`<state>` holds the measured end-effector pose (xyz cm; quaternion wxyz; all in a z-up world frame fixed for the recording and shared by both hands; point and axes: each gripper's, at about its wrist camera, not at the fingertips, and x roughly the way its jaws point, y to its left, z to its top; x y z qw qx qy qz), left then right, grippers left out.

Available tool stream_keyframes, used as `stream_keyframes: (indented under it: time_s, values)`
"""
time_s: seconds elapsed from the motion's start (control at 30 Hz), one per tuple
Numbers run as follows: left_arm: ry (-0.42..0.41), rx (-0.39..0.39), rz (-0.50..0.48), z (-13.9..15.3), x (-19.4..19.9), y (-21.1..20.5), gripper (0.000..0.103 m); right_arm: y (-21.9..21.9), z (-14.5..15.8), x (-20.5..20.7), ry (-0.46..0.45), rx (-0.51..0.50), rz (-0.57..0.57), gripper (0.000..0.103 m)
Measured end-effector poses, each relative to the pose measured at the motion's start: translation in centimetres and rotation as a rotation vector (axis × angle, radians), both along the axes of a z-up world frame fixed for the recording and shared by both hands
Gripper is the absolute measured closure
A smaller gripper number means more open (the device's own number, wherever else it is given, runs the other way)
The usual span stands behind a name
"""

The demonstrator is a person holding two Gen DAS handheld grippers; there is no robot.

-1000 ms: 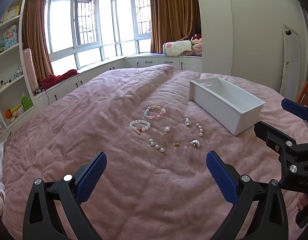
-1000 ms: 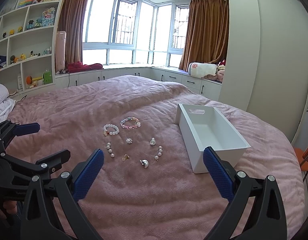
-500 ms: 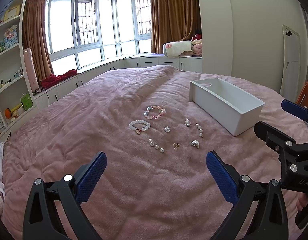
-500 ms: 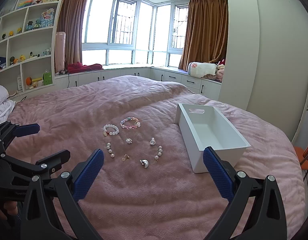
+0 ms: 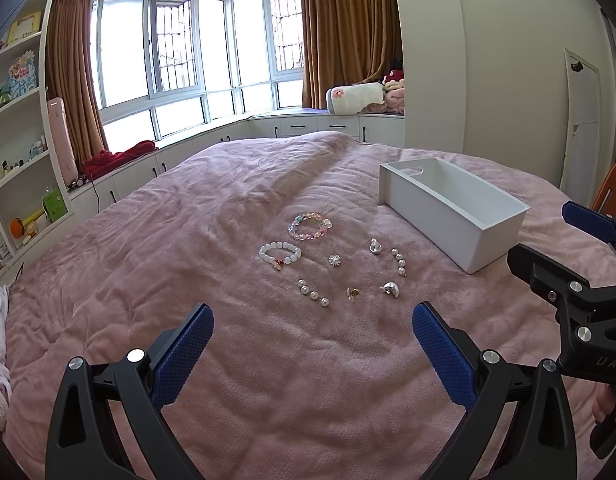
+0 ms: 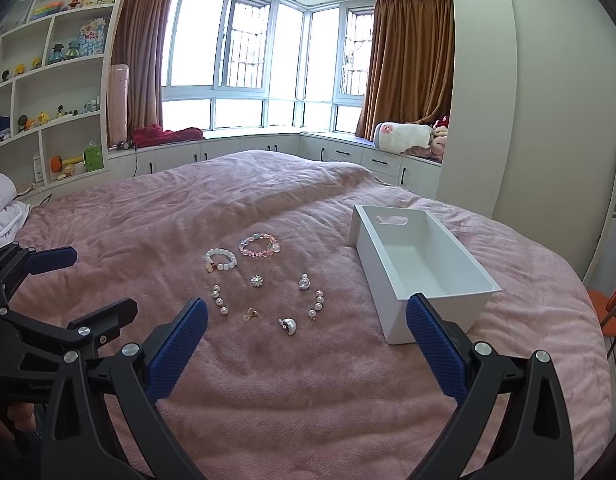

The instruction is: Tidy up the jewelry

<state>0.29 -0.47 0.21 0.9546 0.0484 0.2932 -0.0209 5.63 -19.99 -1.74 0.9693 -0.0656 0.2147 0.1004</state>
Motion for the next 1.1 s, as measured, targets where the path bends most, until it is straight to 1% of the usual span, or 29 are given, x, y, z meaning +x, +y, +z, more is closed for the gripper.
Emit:
stream_keyframes:
  time_s: [0.13, 0.3, 0.63, 0.87, 1.03, 1.1]
  values:
    - [-0.001, -0.001, 0.001, 0.2, 0.2, -0.2, 0.002, -0.2, 0.0, -0.1, -0.001, 0.003, -0.001, 0.005]
    - [0.002, -0.031, 0.0, 0.7, 0.1, 0.0, 0.002, -0.3, -0.2, -0.1, 0.003, 0.003, -0.002, 0.005]
    - [-0.002, -0.029, 0.002, 0.8, -0.1, 0.4, 0.002, -0.3, -0.3, 0.1, 0.012, 0.004, 0.0, 0.005]
    - [0.029, -0.068, 0.005, 0.1, 0.4, 1.0, 0.002, -0.5, -1.3, 1.0, 0.066, 0.021, 0.011, 0.005]
    - [0.048, -0.061, 0.003, -0.7, 1.3, 1.1, 0.002, -0.8, -2.5, 2.5, 0.126, 0.06, 0.05, 0.005]
    - [0.076, -0.061, 0.01, -1.2, 2.4, 1.1, 0.002, -0.9, -3.2, 3.5, 0.154, 0.084, 0.059, 0.006]
